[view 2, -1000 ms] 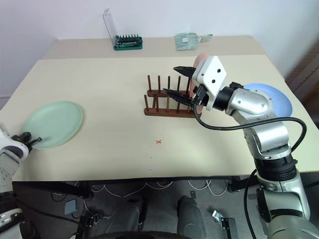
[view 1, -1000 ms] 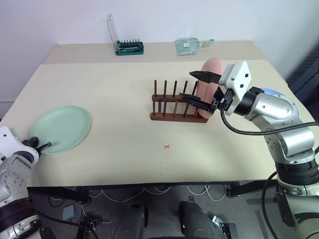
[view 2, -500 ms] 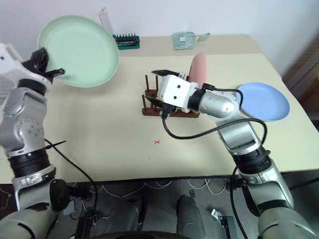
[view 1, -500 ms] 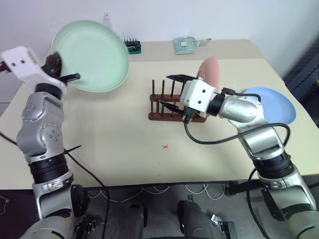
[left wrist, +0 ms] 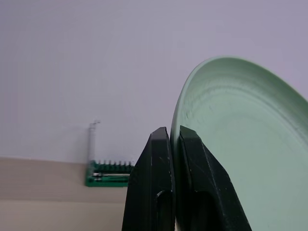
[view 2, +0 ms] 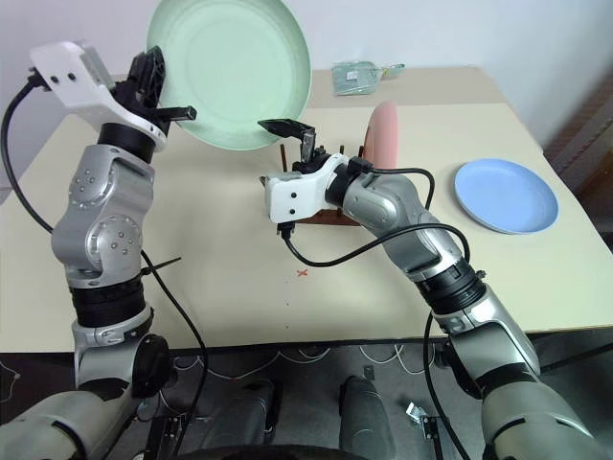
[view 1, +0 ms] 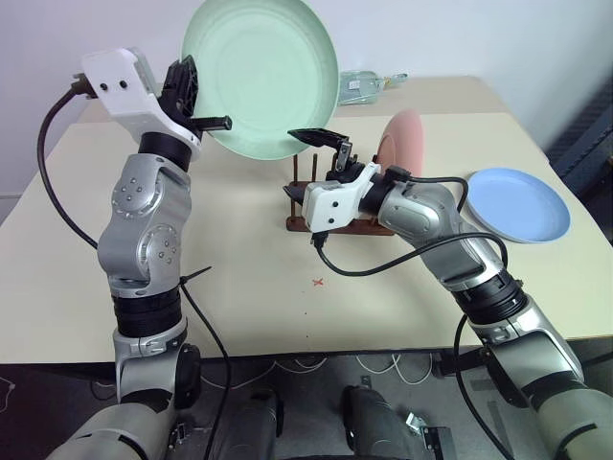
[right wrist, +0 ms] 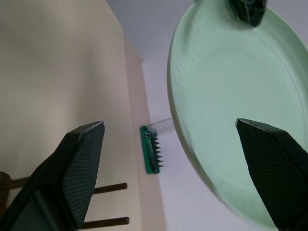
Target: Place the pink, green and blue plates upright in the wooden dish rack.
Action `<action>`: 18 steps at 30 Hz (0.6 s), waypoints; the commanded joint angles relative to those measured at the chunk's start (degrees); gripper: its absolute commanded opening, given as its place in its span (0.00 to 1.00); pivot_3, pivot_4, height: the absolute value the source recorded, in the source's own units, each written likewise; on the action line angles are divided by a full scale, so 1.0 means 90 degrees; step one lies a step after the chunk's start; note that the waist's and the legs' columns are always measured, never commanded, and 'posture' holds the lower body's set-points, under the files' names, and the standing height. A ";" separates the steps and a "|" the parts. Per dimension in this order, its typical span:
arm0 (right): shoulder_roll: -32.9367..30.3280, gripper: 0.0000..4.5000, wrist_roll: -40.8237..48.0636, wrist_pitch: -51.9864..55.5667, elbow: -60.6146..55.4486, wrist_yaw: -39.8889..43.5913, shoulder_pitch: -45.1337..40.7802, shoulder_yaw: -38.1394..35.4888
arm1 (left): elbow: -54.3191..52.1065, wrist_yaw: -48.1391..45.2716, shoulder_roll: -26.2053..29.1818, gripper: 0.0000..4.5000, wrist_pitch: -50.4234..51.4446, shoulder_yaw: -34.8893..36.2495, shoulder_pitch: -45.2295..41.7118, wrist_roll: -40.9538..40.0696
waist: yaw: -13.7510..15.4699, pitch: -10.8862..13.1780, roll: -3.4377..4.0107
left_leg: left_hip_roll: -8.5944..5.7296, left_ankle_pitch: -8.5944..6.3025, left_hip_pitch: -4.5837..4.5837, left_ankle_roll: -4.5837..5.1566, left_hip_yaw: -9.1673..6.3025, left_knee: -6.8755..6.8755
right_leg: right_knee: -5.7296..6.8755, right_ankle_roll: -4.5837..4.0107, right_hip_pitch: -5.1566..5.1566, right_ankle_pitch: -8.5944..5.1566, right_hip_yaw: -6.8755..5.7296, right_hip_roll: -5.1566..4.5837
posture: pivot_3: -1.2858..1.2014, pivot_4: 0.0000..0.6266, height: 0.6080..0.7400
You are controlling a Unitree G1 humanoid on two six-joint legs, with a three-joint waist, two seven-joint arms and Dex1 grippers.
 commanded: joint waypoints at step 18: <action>0.0318 0.00 -0.0484 -0.0116 0.0060 -0.0237 -0.0134 -0.0200 | -0.0392 -0.0013 -0.0429 0.54 0.0266 0.0256 -0.0162 -0.0580 | -0.0005 0.0000 -0.0001 | 0.0000 0.0001 0.0001 -0.0001 -0.0002 0.0001 | 0.0000 0.0000 0.0003 0.0000 0.0000 0.0001 | 0.52 0.24 1.00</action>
